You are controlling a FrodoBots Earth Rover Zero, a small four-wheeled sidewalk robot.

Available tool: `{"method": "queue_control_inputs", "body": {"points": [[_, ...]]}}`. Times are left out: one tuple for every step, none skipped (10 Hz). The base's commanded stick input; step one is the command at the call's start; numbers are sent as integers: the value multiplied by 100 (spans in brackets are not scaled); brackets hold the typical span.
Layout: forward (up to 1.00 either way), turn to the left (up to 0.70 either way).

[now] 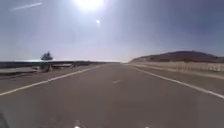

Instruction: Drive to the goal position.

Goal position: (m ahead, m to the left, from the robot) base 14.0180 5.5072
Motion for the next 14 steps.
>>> {"method": "queue_control_inputs", "body": {"points": [[100, 0], [100, 0], [100, 0], [100, 0], [100, 0], [100, 0], [100, 0], [100, 0], [100, 0], [100, 0], [100, 0], [100, 0], [100, 0], [100, 0]]}}
